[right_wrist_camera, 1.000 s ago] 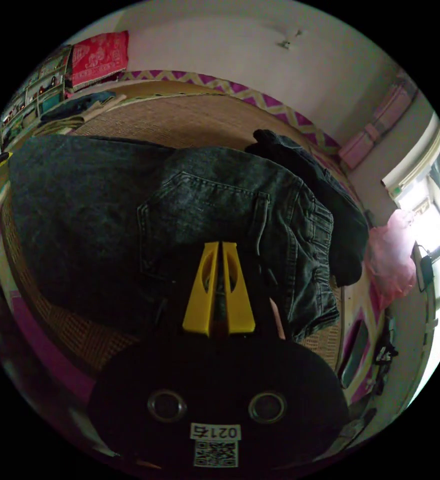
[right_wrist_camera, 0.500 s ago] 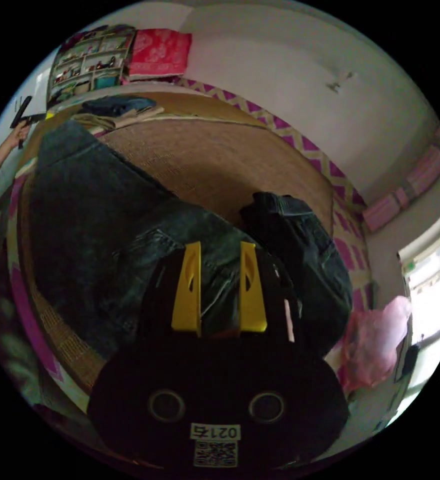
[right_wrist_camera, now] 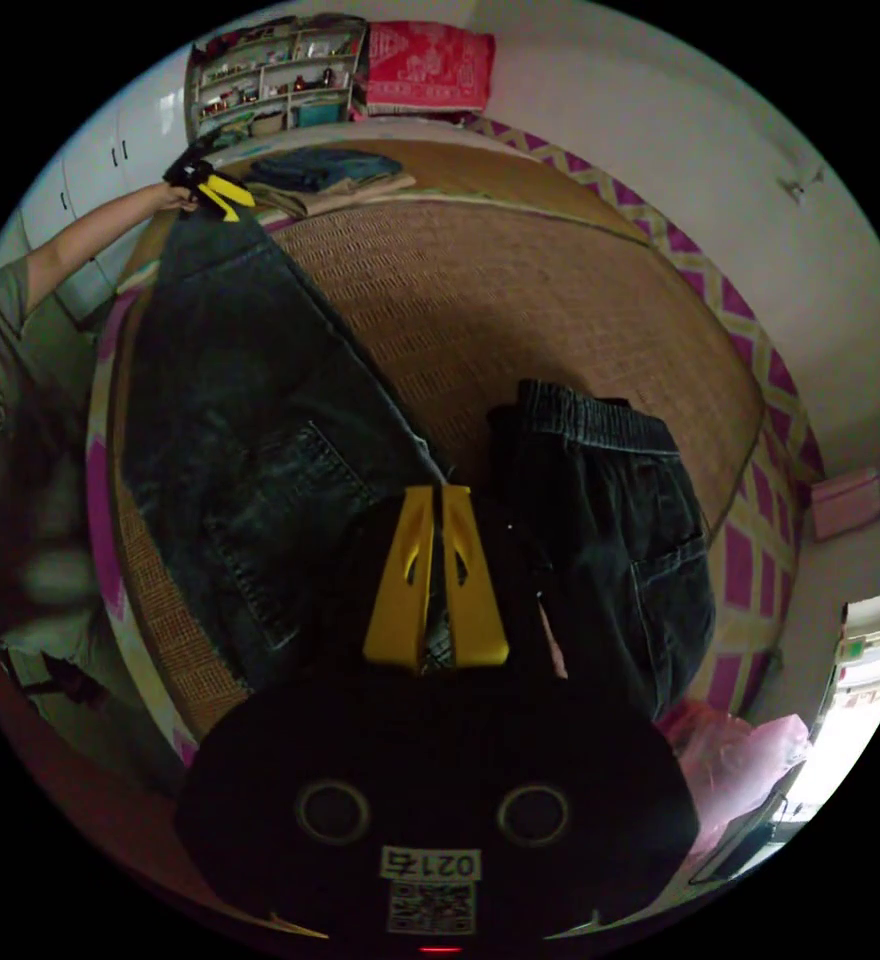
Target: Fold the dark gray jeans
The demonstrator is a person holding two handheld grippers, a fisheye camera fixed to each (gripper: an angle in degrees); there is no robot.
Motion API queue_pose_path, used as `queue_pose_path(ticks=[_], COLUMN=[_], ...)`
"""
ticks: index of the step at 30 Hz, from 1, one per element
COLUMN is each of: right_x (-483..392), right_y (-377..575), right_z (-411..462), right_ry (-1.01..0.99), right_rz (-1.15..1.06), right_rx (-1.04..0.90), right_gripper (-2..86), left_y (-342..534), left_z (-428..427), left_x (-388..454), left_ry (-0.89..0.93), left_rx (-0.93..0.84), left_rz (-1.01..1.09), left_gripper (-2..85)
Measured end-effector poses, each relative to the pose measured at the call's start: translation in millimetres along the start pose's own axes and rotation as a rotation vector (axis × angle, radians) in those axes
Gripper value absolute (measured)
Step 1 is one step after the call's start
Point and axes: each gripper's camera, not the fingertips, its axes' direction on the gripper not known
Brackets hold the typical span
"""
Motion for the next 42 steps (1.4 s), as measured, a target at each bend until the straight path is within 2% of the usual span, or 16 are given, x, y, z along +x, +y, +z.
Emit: queue_pose_path(ticks=[5, 13, 16, 21, 25, 28, 31, 35, 37, 39, 41, 42], right_x=[-9, -71, -122, -216, -262, -267, -248, -243, -237, -222, -201, -189], right_y=[12, 65, 111, 181, 213, 223, 238, 235, 234, 239, 247, 248], right_z=[-41, -155, -213, -250, -203, -155, -168, -191, -219, -249, -277, -288], right_ry=[-0.026, 0.024, 0.023, -0.053, -0.141, -0.176, -0.219, -0.222, -0.221, -0.226, -0.223, -0.206], right_rz=[0.037, 0.043, 0.023, -0.008, 0.073, 0.160, 0.264, 0.247, 0.211, 0.234, 0.289, 0.330], right_rx=[0.082, 0.252, 0.338, 0.312, 0.195, 0.147, 0.275, 0.228, 0.191, 0.274, 0.414, 0.483], right_gripper=[-0.8, -0.7, -0.4, 0.9, -0.3, -0.4, 0.4, 3.0, 5.0, 5.9, 6.0, 5.9], left_y=[11, 114, 172, 257, 306, 327, 339, 344, 361, 374, 373, 364], left_z=[-5, -133, -181, -198, -148, -117, -121, -147, -169, -176, -171, -159], left_x=[10, 62, 109, 179, 201, 199, 193, 186, 163, 139, 114, 99], left_ry=[0.016, -0.035, -0.037, -0.002, 0.046, 0.087, 0.143, 0.178, 0.069, -0.047, -0.136, -0.166], left_rx=[0.017, 0.502, 0.595, 0.554, 0.465, 0.494, 0.541, 0.536, 0.614, 0.655, 0.554, 0.419], left_rz=[0.068, 0.014, 0.038, 0.017, -0.149, -0.281, -0.328, -0.286, -0.444, -0.626, -0.750, -0.783], left_gripper=[3.1, -0.4, -0.5, -0.5, -0.5, -0.4, -0.2, 0.1, 0.2, 1.0, 1.7, 1.4])
